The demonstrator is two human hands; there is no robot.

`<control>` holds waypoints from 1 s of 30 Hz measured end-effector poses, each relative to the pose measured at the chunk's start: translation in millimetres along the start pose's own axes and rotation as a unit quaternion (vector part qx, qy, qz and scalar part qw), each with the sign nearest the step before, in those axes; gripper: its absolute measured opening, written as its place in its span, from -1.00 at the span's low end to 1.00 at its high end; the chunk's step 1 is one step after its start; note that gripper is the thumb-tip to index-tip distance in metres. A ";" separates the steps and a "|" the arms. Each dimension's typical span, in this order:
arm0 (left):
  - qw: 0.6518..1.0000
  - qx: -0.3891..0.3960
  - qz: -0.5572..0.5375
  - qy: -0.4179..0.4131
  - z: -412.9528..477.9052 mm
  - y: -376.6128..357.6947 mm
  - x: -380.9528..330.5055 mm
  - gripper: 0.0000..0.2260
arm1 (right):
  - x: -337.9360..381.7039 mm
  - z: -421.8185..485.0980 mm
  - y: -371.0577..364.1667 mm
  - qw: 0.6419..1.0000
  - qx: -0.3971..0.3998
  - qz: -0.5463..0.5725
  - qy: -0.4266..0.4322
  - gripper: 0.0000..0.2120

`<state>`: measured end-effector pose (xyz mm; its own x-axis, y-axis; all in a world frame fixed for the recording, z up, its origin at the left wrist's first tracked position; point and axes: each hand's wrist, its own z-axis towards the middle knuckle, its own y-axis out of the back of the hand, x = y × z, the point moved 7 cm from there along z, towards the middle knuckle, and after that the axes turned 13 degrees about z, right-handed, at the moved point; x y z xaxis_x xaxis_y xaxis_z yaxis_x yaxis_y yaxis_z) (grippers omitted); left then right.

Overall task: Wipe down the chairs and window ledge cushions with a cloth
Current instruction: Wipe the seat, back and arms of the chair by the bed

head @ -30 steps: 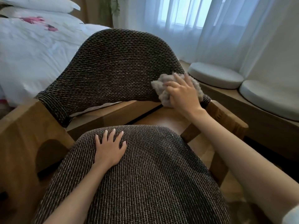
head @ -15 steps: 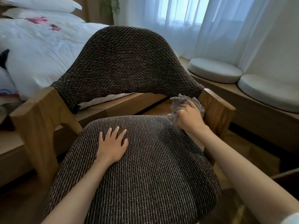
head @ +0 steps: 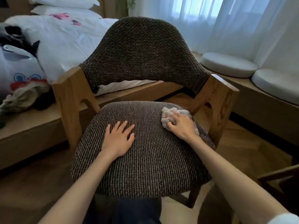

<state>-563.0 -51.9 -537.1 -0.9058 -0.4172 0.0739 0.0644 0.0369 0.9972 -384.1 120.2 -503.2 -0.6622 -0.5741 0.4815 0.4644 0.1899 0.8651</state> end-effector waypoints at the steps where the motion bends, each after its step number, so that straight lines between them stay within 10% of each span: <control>1: 1.000 -0.010 -0.003 0.009 -3.8 2.0 0.8 -0.55 | 10.7 0.9 -3.9 1.000 -0.008 0.014 0.010 -0.61; 9: 0.989 -0.084 -0.056 0.104 -6.4 13.0 10.5 -0.58 | 55.6 -23.0 -36.6 0.982 0.063 0.099 0.152 -0.69; 22: 0.991 -0.098 -0.025 0.089 -7.2 7.6 7.8 -0.58 | 47.2 -11.0 -29.7 0.989 -0.117 -0.018 0.091 -0.60; 30: 0.985 0.167 -0.013 0.049 -3.9 43.0 1.3 -0.57 | 66.4 -24.6 -17.6 0.995 0.099 0.008 -0.011 -0.67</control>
<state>-559.7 -54.3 -494.2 -0.8598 -0.5065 0.0653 -0.1136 0.3144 0.9424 -421.8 59.1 -489.9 -0.6695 -0.5525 0.4965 0.3511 0.3536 0.8670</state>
